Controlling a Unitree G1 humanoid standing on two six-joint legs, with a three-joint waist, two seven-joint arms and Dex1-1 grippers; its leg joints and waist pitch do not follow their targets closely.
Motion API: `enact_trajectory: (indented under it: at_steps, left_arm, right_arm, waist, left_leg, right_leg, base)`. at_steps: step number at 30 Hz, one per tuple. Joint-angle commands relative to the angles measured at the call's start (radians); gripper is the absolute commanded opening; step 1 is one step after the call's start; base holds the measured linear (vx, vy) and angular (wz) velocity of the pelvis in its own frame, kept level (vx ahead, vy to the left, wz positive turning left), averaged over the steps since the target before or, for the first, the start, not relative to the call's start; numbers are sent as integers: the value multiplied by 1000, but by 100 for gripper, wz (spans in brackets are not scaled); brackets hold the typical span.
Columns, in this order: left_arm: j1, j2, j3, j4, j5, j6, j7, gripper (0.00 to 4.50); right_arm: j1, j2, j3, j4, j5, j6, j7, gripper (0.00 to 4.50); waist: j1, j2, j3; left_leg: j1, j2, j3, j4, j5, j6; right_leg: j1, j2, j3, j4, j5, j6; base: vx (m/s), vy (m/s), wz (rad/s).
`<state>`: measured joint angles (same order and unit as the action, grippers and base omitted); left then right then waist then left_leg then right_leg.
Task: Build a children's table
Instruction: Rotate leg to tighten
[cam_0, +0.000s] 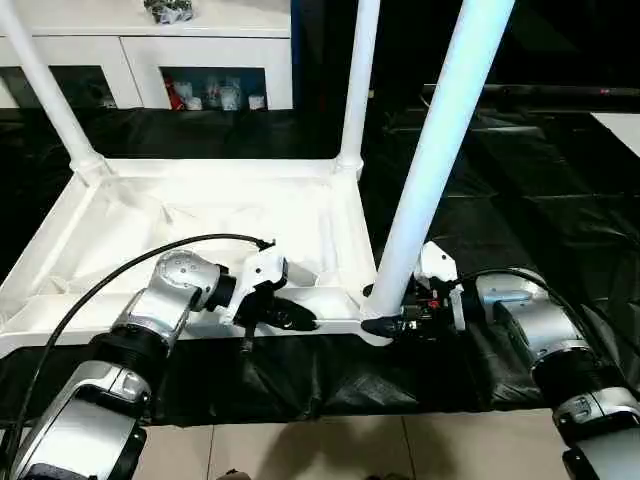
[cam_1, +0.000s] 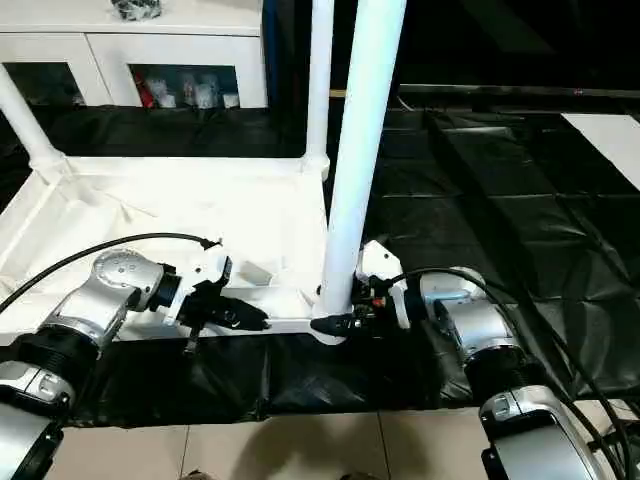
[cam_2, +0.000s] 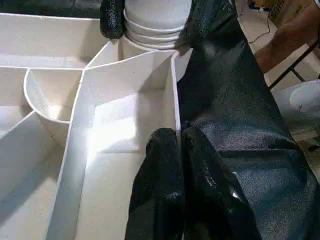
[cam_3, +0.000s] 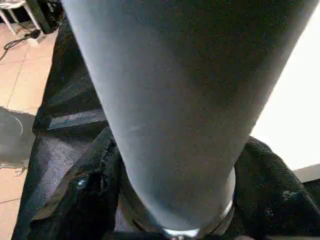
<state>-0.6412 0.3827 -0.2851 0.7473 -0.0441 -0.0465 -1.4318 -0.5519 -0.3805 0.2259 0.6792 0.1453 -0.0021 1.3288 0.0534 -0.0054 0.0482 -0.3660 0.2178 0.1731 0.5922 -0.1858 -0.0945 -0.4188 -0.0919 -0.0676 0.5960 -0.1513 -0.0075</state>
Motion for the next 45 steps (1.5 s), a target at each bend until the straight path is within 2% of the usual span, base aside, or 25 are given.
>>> enact_trajectory:
  at_steps: [1, 2, 3, 4, 6, 7, 9, 11, 12, 16, 17, 21, 24, 25, 26, 27, 28, 31, 32, 33, 35, 36, 39, 40, 45]
  left_arm:
    - [-25, -46, -9, -5, 14, 13, 68, 0]
    - [-25, -46, -9, -5, 14, 13, 68, 0]
    - [-29, -74, 2, 2, 37, 35, 177, 0]
    - [-31, -89, 7, 5, 46, 41, 228, 0]
    - [-29, -106, 11, -4, 49, 63, 264, 0]
    - [-28, -139, 12, -19, 58, 97, 327, 0]
    - [-25, -184, 12, -37, 70, 133, 403, 0]
    - [-24, -230, 9, -37, 82, 141, 466, 0]
    - [-24, -247, 6, -36, 85, 143, 482, 0]
    - [-17, -286, -16, -25, 102, 134, 503, 0]
    - [-16, -288, -18, -25, 104, 136, 500, 0]
    - [-13, -267, -19, -33, 107, 138, 478, 0]
    - [-6, -233, -13, -53, 101, 142, 442, 0]
    - [-4, -219, -13, -58, 101, 140, 422, 0]
    - [-3, -214, -13, -58, 100, 139, 414, 0]
    - [-2, -205, -13, -57, 98, 135, 397, 0]
    - [-2, -179, -13, -55, 90, 125, 350, 0]
    - [-4, -151, -14, -55, 75, 102, 281, 0]
    - [-5, -139, -14, -56, 67, 97, 251, 0]
    - [-6, -128, -15, -59, 58, 87, 215, 0]
    - [-9, -101, -18, -63, 46, 88, 147, 0]
    - [-9, -100, -19, -63, 46, 88, 145, 0]
    - [-14, -74, -25, -53, 43, 68, 84, 0]
    - [-16, -65, -28, -48, 44, 57, 61, 0]
    - [-26, -39, -42, -38, 43, 44, -7, 0]
  right_arm:
    - [5, 45, 1, -20, -3, 23, -74, 270]
    - [5, 45, 1, -20, -3, 23, -74, 270]
    - [11, 74, -25, 2, -33, 8, -223, 270]
    - [13, 87, -36, 16, -48, -5, -293, 270]
    - [10, 104, -52, 37, -61, -9, -373, 269]
    - [7, 136, -78, 65, -69, 6, -490, 269]
    - [4, 181, -111, 92, -68, 31, -623, 269]
    - [-16, 240, -150, 131, -58, 53, -775, 269]
    - [-25, 263, -164, 147, -51, 62, -827, 269]
    - [-47, 331, -184, 164, -53, 41, -924, 269]
    - [-47, 337, -181, 159, -61, 28, -922, 325]
    - [-38, 322, -175, 141, -67, -7, -870, 345]
    - [-40, 258, -165, 150, -101, -64, -850, 383]
    - [-42, 238, -162, 153, -101, -80, -818, 385]
    - [-41, 231, -159, 153, -100, -82, -800, 386]
    - [-40, 216, -154, 149, -96, -78, -761, 386]
    - [-25, 178, -131, 120, -78, -57, -634, 386]
    - [4, 138, -100, 60, -52, -48, -482, 386]
    - [18, 119, -84, 29, -36, -31, -407, 386]
    - [31, 100, -66, 1, -23, -15, -337, 386]
    - [55, 57, -29, -50, -2, 18, -194, 386]
    - [56, 55, -28, -52, -2, 19, -190, 386]
    - [62, 21, 6, -69, 5, 25, -89, 386]
    - [59, 12, 15, -65, 5, 22, -57, 358]
    - [36, 7, 27, -50, -3, 24, 7, 321]
  waist:
    - [-2, -14, -64]
    - [-3, -14, -62]
    - [-4, -17, -62]
    - [-7, -16, -58]
    - [-10, -16, -60]
    - [-15, -12, -59]
    - [-25, -16, -60]
    - [-32, -7, -61]
    - [-34, -12, -64]
    - [-37, -8, -66]
    - [-39, -9, -65]
    - [-43, -8, -66]
    - [-40, -7, -68]
    - [-36, -6, -69]
    - [-36, -8, -69]
    - [-36, -7, -68]
    - [-36, -8, -69]
    - [-36, -9, -71]
    - [-36, -15, -70]
    - [-35, -12, -70]
    - [-29, -14, -69]
    - [-23, -11, -67]
    - [-17, -11, -63]
    - [-17, -11, -63]
    - [-17, -11, -63]
  left_leg:
    - [5, 10, 13, -70, -218, 65]
    - [5, 10, 13, -70, -219, 62]
    - [6, 9, 12, -71, -226, 55]
    - [8, 7, 11, -73, -242, 41]
    - [10, 5, 8, -74, -253, 21]
    - [9, 5, 7, -76, -264, 17]
    - [10, 5, 5, -77, -281, 7]
    - [7, 3, 4, -78, -279, 7]
    - [7, 1, 4, -76, -279, 11]
    - [5, -1, 4, -76, -288, 26]
    - [4, -1, 4, -77, -292, 29]
    - [4, 1, 4, -77, -306, 39]
    - [3, 2, 5, -76, -287, 43]
    - [5, 3, 8, -73, -270, 52]
    - [3, 2, 8, -73, -268, 55]
    - [-2, 1, 6, -75, -267, 61]
    - [-2, 1, 7, -74, -264, 65]
    - [-3, 3, 8, -70, -237, 90]
    - [-5, 3, 8, -70, -233, 96]
    - [-4, 5, 7, -71, -224, 104]
    - [-1, 7, 10, -69, -219, 116]
    - [-1, 10, 12, -70, -219, 116]
    - [3, 13, 12, -73, -259, 90]
    - [4, 12, 12, -74, -274, 78]
    - [3, 11, 10, -77, -280, 61]
  right_leg:
    - [55, -36, 32, -67, -324, -213]
    - [53, -36, 33, -68, -330, -210]
    - [53, -37, 33, -70, -353, -202]
    - [49, -38, 32, -77, -400, -185]
    - [48, -40, 31, -82, -450, -163]
    - [48, -38, 31, -84, -459, -154]
    - [46, -37, 31, -85, -461, -150]
    - [47, -35, 32, -86, -444, -151]
    - [47, -33, 31, -86, -431, -150]
    - [47, -34, 32, -87, -404, -157]
    - [47, -33, 31, -87, -400, -157]
    - [47, -34, 31, -87, -388, -169]
    - [50, -34, 33, -82, -345, -184]
    - [49, -34, 35, -78, -296, -204]
    - [52, -33, 34, -77, -287, -207]
    - [56, -33, 32, -75, -293, -204]
    - [56, -32, 32, -76, -294, -203]
    - [61, -34, 34, -70, -233, -225]
    - [63, -33, 34, -70, -226, -229]
    - [62, -35, 34, -67, -216, -238]
    - [63, -32, 33, -67, -210, -245]
    - [62, -32, 32, -65, -221, -247]
    - [56, -34, 31, -72, -300, -234]
    - [55, -35, 32, -74, -327, -225]
    - [55, -35, 32, -74, -334, -219]
  base:
    - [0, 0, 0]
    - [0, 0, 0]
    - [0, 0, 0]
    - [0, 0, 0]
    - [0, 0, 0]
    - [0, 0, 0]
    - [0, 0, 0]
    - [0, 0, 0]
    - [0, 0, 0]
    - [0, 0, 0]
    - [0, 0, 0]
    - [0, 0, 0]
    - [0, 0, 0]
    - [0, 0, 0]
    - [0, 0, 0]
    - [0, 0, 0]
    - [0, 0, 0]
    - [0, 0, 0]
    - [0, 0, 0]
    - [0, 0, 0]
    - [0, 0, 0]
    - [0, 0, 0]
    - [0, 0, 0]
    - [0, 0, 0]
    - [0, 0, 0]
